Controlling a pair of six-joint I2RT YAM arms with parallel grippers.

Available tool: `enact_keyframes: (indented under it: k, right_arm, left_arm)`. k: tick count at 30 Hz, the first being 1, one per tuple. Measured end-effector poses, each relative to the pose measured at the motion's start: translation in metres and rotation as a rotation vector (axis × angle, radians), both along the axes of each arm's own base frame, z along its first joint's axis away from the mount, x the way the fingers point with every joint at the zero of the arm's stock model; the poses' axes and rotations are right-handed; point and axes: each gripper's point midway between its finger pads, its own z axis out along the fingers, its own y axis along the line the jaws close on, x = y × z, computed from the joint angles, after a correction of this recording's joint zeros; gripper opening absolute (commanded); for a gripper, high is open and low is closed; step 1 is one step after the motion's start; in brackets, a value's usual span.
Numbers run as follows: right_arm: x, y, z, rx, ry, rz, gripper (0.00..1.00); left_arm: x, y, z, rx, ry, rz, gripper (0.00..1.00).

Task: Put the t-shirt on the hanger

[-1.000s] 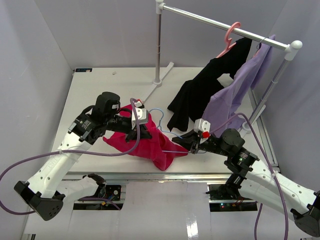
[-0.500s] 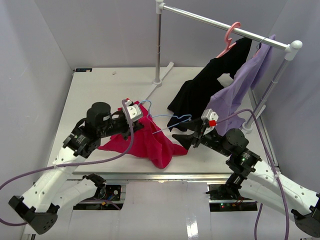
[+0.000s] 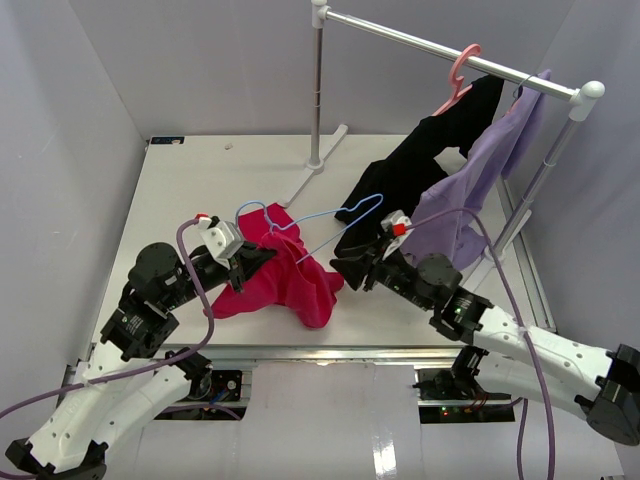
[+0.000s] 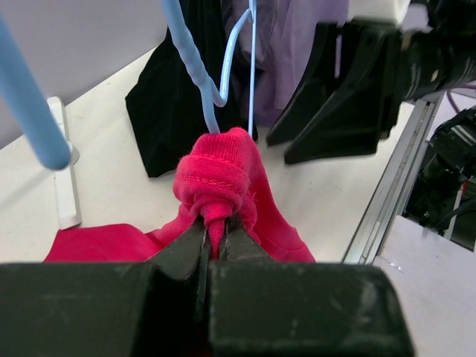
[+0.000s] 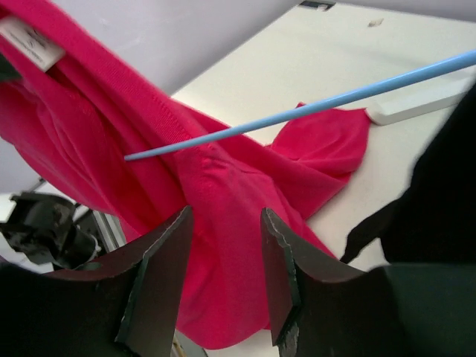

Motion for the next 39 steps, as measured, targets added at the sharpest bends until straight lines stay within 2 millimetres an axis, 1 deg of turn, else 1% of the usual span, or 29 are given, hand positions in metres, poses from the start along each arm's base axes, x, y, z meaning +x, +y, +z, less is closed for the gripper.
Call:
enact_keyframes:
  k: [3, 7, 11, 13, 15, 18, 23, 25, 26, 28, 29, 30, 32, 34, 36, 39]
  right_arm:
    - [-0.009, 0.021, -0.018, -0.042, 0.026, 0.014, 0.49]
    - [-0.022, 0.043, -0.026, -0.051, 0.025, 0.033, 0.54]
    - [-0.022, 0.053, -0.024, -0.026, 0.015, 0.015, 0.59]
    - [-0.021, 0.058, -0.026, -0.021, 0.014, 0.001, 0.63]
    - [-0.021, 0.062, -0.031, -0.030, 0.019, -0.013, 0.65]
    - [-0.020, 0.065, -0.042, -0.053, 0.032, -0.035, 0.66]
    - [-0.019, 0.072, -0.048, -0.059, 0.046, -0.047, 0.65]
    - [-0.019, 0.078, -0.048, -0.064, 0.052, -0.059, 0.62]
    - [-0.019, 0.082, -0.047, -0.065, 0.055, -0.068, 0.56]
    - [-0.018, 0.086, -0.047, -0.067, 0.065, -0.092, 0.39]
    - [-0.017, 0.087, -0.049, -0.070, 0.072, -0.110, 0.29]
    - [-0.015, 0.085, -0.052, -0.078, 0.079, -0.132, 0.21]
    - [-0.009, 0.078, -0.061, -0.105, 0.098, -0.190, 0.09]
    - [-0.002, 0.067, -0.069, -0.135, 0.117, -0.259, 0.08]
    - [0.003, 0.053, -0.070, -0.153, 0.123, -0.318, 0.08]
    - [0.008, 0.033, -0.057, -0.120, 0.118, -0.378, 0.08]
  left_arm:
    - [-0.005, 0.000, -0.002, -0.025, 0.010, -0.009, 0.00]
    - [-0.011, 0.002, 0.001, -0.055, 0.009, -0.014, 0.00]
    - [-0.013, 0.002, 0.003, -0.068, 0.007, -0.019, 0.00]
    - [-0.014, 0.002, 0.003, -0.068, 0.009, -0.025, 0.00]
    - [-0.014, 0.001, 0.002, -0.069, 0.011, -0.028, 0.00]
    - [-0.014, 0.001, 0.003, -0.071, 0.010, -0.028, 0.00]
    - [-0.013, 0.001, 0.000, -0.071, 0.011, -0.025, 0.00]
    - [-0.012, 0.001, -0.002, -0.068, 0.015, -0.020, 0.00]
    - [-0.011, 0.001, -0.003, -0.067, 0.016, -0.016, 0.00]
    - [-0.010, 0.002, -0.003, -0.068, 0.016, -0.008, 0.00]
    - [-0.009, 0.003, -0.003, -0.069, 0.014, -0.001, 0.00]
    - [-0.009, 0.004, -0.002, -0.070, 0.012, 0.006, 0.00]
    - [-0.008, 0.006, -0.002, -0.068, 0.011, 0.019, 0.00]
    - [-0.008, 0.009, -0.004, -0.057, 0.011, 0.033, 0.00]
    - [-0.008, 0.011, -0.007, -0.044, 0.018, 0.041, 0.00]
    - [-0.012, 0.013, -0.009, -0.033, 0.028, 0.038, 0.00]
